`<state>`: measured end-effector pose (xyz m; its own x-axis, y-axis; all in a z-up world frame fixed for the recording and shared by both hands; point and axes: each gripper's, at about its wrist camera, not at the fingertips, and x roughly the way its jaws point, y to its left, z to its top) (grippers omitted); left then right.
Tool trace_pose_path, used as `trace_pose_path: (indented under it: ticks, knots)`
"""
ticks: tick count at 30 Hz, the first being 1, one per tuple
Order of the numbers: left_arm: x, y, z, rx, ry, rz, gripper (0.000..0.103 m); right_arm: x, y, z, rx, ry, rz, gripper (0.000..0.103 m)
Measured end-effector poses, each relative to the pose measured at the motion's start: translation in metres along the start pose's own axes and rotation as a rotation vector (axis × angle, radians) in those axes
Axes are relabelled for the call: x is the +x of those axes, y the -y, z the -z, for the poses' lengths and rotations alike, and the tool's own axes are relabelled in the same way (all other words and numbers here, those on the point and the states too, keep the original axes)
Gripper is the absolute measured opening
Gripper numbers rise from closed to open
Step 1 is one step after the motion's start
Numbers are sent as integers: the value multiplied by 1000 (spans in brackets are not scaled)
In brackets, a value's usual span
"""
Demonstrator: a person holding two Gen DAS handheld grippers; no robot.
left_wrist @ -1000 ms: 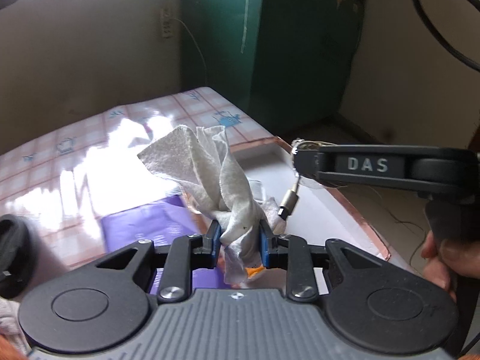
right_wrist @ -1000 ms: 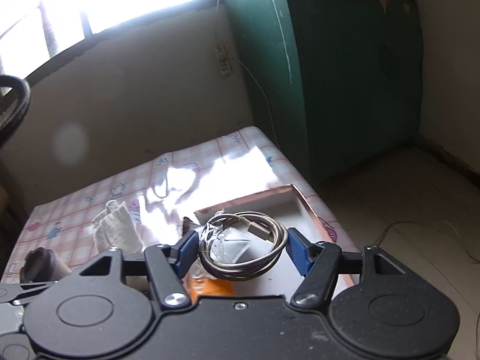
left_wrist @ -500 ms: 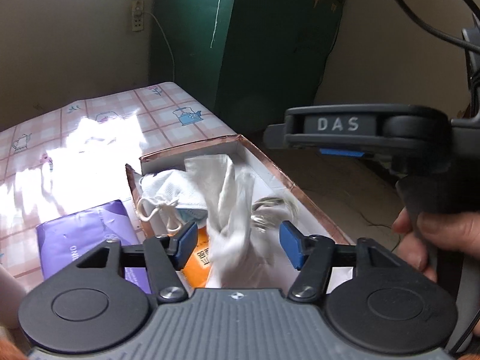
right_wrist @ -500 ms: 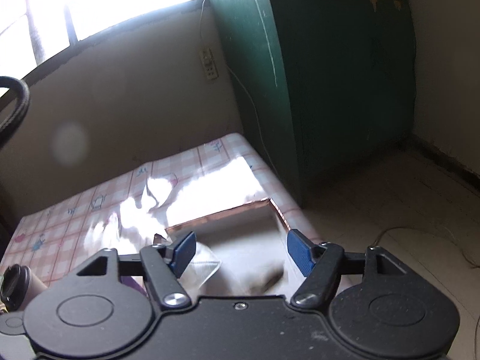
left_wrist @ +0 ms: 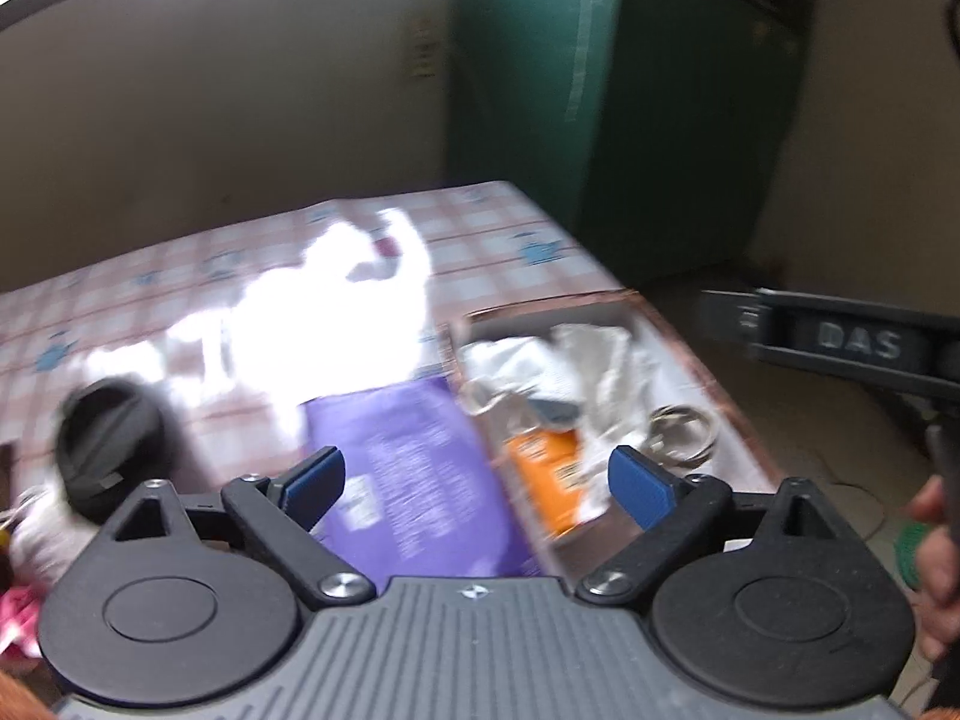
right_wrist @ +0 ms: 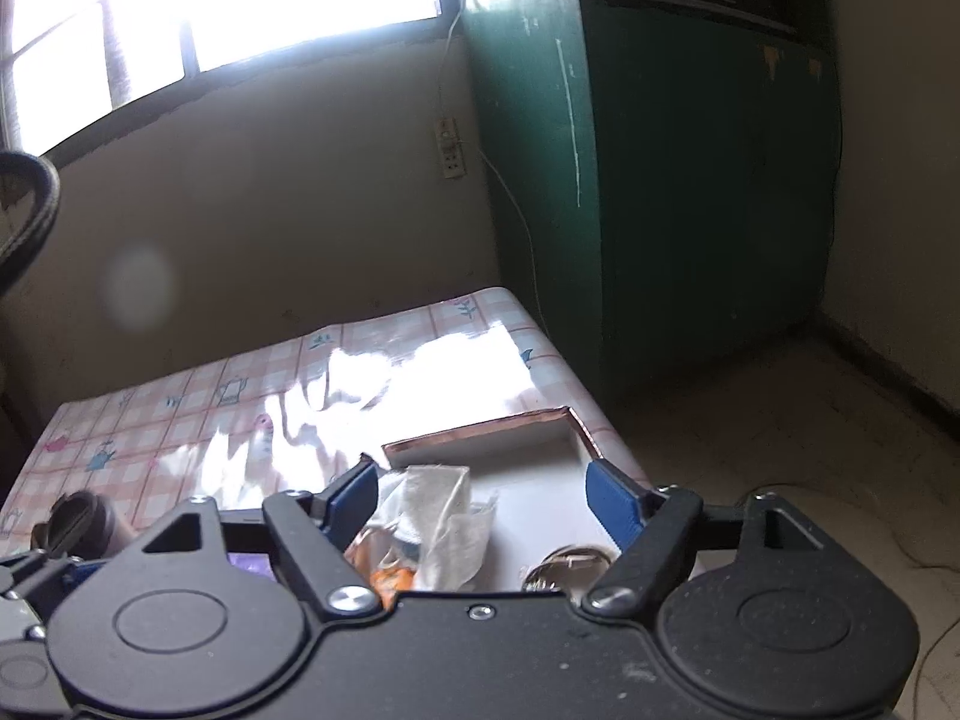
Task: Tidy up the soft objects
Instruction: 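Move both open tools back to the pile on the table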
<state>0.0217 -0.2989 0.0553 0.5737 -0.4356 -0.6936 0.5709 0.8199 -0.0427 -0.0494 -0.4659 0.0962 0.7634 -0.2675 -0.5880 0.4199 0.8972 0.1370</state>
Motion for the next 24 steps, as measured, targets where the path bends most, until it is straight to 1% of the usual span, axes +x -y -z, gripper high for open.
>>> trace_pose_path:
  ticks: [3, 5, 9, 13, 19, 24]
  knots:
    - [-12, -8, 5, -17, -8, -27, 98, -6, -9, 7, -21, -31, 5, 90]
    - [-16, -14, 9, -21, -10, -29, 99, -9, -13, 11, -21, -47, 16, 90]
    - [-29, -27, 16, -55, -5, -37, 99, -18, -24, 20, -44, -59, 3, 90]
    - [-39, -41, 27, -81, -1, -48, 99, -23, -37, 28, -64, -71, -16, 90]
    - [-51, -64, 42, -118, -6, -78, 99, -32, -64, 42, -75, -86, -70, 90]
    - [-55, -84, 52, -147, -12, -114, 99, -30, -89, 54, -98, -108, -107, 90]
